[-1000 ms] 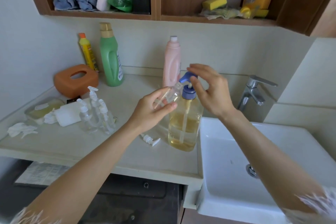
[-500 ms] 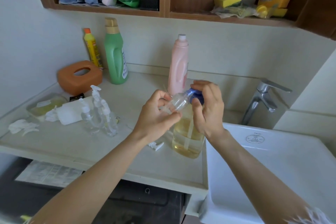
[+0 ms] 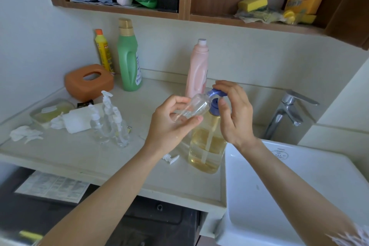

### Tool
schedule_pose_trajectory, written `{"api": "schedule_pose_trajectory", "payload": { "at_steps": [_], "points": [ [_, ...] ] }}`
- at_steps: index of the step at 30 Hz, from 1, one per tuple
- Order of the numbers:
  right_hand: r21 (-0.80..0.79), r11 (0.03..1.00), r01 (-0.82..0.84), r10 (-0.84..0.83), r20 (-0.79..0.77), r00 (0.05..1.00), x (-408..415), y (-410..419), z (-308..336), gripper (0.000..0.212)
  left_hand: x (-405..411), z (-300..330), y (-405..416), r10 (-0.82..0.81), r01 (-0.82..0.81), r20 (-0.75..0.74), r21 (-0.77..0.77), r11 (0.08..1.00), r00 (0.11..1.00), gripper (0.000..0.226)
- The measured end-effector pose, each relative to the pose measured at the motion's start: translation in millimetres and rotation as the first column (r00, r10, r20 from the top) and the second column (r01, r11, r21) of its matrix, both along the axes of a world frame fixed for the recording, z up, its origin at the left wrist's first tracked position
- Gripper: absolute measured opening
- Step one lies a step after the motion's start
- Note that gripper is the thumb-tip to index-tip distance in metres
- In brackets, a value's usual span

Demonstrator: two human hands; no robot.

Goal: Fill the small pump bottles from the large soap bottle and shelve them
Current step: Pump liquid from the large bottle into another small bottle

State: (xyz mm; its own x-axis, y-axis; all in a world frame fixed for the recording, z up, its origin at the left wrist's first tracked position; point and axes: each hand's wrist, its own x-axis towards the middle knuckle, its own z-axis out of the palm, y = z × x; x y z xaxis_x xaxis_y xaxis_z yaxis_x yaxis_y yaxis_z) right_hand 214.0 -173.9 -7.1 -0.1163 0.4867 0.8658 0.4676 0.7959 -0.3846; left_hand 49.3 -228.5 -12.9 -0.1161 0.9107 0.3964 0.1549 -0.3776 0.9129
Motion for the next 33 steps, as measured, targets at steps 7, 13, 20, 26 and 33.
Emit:
{"api": "schedule_pose_trajectory", "payload": {
  "at_steps": [7, 13, 20, 26, 33],
  "points": [
    [0.133, 0.989, -0.070, 0.084, -0.102, 0.991, -9.0, 8.8, -19.5, 0.040, -1.0, -1.4, 0.9, -0.006, 0.006, -0.004, -0.018, 1.000, 1.000, 0.038],
    [0.119, 0.991, 0.054, -0.035, -0.161, 0.986, -10.8, 11.6, -24.8, 0.038, -3.3, -6.0, 4.4, -0.022, 0.020, -0.022, -0.086, 0.996, 1.000, 0.033],
    [0.069, 0.998, 0.001, 0.006, -0.109, 0.994, -9.4, 1.2, -10.4, 0.038, -0.7, 5.6, 3.7, -0.050, 0.060, 0.072, -0.142, 0.988, 0.996, 0.026],
    [0.034, 0.999, -0.025, 0.027, -0.077, 0.997, -6.8, 0.3, -6.6, 0.040, -5.4, 15.3, 5.5, -0.161, 0.256, 0.301, -0.311, 0.915, 0.940, 0.012],
    [0.104, 0.994, 0.022, -0.007, -0.137, 0.991, -12.0, 6.5, -16.6, 0.037, -10.8, 21.2, 13.2, -0.260, 0.479, 0.466, -0.449, 0.755, 0.846, 0.048]
  ]
}}
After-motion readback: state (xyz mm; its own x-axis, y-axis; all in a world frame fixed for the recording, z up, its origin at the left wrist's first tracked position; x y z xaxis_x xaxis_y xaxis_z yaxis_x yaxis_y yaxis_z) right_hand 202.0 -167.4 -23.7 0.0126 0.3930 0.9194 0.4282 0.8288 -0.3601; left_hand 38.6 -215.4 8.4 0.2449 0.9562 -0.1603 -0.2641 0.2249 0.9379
